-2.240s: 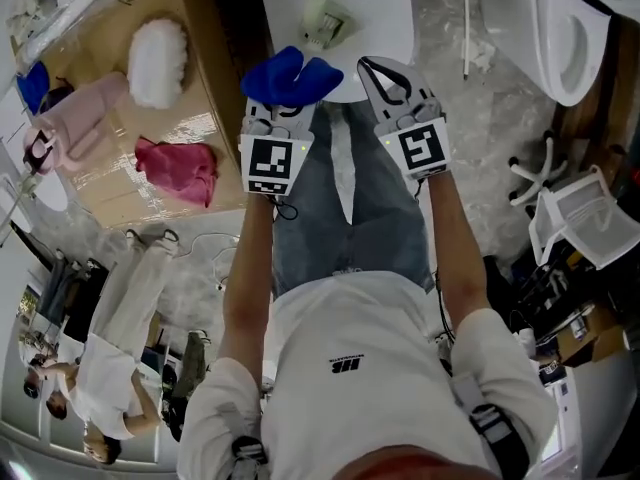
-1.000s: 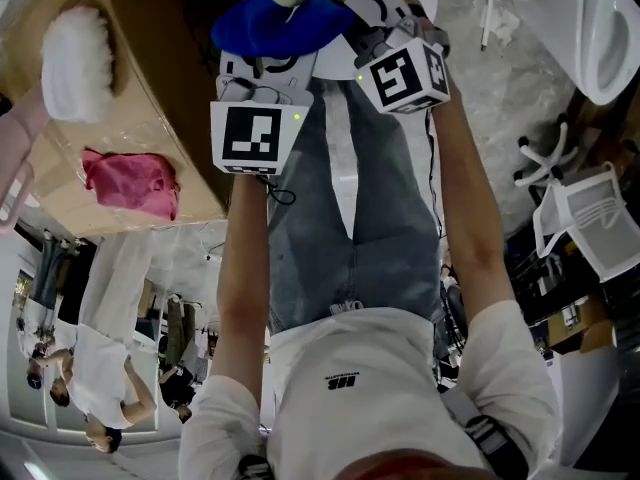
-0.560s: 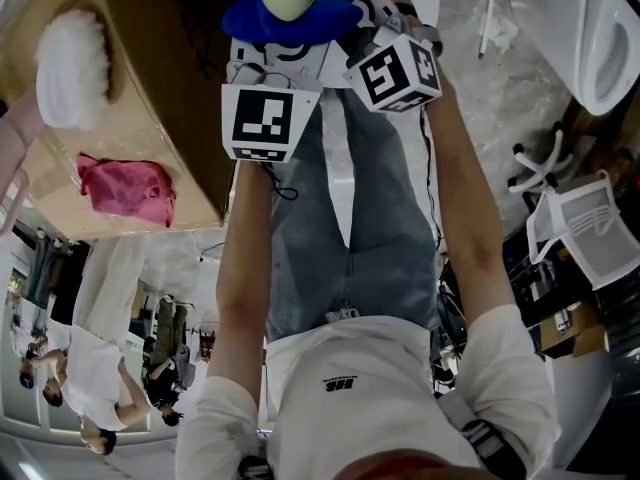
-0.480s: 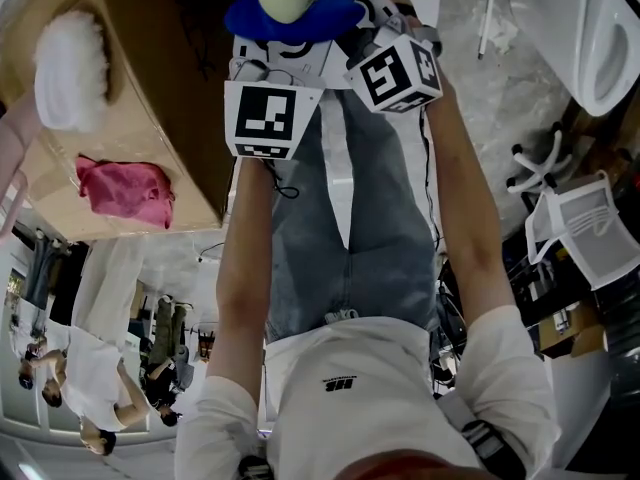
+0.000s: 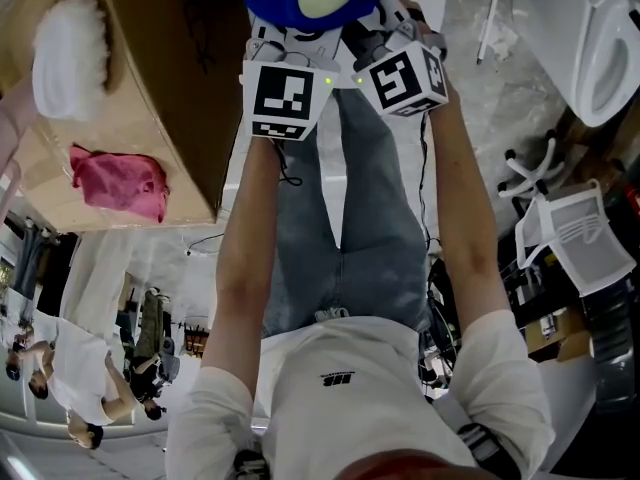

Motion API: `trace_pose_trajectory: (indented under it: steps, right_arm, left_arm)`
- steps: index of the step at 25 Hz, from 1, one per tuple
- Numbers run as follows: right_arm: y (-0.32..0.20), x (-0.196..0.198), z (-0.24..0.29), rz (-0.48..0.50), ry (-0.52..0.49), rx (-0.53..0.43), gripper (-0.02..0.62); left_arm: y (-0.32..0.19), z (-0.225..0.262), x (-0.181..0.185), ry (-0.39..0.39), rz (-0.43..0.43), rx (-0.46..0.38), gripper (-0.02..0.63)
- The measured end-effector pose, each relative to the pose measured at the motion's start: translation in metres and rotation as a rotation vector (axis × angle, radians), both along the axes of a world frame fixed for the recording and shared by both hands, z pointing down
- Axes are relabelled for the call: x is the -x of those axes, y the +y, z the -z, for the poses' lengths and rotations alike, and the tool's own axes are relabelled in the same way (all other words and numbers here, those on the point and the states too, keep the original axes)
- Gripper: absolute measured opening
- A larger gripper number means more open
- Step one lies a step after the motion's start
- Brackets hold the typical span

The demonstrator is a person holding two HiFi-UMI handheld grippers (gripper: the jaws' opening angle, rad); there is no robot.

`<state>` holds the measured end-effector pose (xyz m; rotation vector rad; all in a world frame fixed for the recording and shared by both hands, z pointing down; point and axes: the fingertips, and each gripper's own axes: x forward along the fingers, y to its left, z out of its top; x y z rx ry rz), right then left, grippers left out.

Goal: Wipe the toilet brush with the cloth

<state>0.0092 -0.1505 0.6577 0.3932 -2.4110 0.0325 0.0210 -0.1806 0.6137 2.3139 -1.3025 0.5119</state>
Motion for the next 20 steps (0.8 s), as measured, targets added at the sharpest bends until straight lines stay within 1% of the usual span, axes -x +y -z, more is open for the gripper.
trace_pose_trajectory:
  steps: [7, 14, 20]
  right_arm:
    - [0.002, 0.003, 0.004, -0.013, 0.029, -0.021, 0.063]
    - [0.0, 0.002, 0.005, -0.014, 0.036, -0.029, 0.063]
    - [0.002, 0.0, -0.001, -0.017, 0.045, -0.029, 0.063]
  left_arm:
    - [0.0, 0.008, 0.005, -0.022, -0.015, 0.002, 0.104]
    - [-0.003, 0.038, 0.007, -0.023, -0.011, -0.018, 0.104]
    - [-0.007, 0.071, 0.01, -0.018, -0.016, -0.052, 0.103]
